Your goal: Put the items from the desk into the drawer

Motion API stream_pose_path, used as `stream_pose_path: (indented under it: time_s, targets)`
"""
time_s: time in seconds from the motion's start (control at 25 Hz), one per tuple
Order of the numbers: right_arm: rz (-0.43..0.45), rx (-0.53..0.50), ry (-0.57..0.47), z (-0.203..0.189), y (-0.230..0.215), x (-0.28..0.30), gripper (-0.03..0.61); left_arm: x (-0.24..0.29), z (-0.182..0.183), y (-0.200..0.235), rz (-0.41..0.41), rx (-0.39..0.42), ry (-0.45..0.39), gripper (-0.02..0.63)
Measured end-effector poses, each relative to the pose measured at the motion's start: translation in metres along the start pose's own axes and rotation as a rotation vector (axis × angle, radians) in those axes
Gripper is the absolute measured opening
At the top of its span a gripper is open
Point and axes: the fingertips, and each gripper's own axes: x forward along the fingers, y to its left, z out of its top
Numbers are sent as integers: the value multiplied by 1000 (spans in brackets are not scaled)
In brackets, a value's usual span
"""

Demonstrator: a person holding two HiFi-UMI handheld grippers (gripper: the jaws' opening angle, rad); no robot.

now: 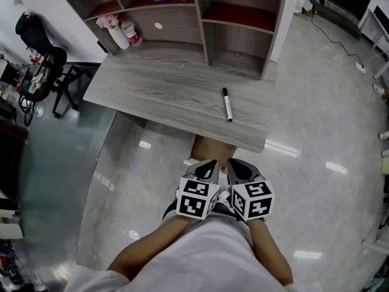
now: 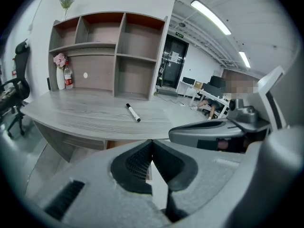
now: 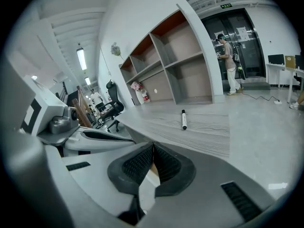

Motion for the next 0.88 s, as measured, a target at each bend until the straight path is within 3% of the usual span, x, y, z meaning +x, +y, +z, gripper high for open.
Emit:
stream_pose_path:
  time_s: [0.36,0.88]
  targets:
    - [30,-8,-1,9,-10,13,2,12,14,6,37,-7,-16,5]
    - [-59,-26,26,43,-41,62,3,56,54,42,-24,0,-8,5]
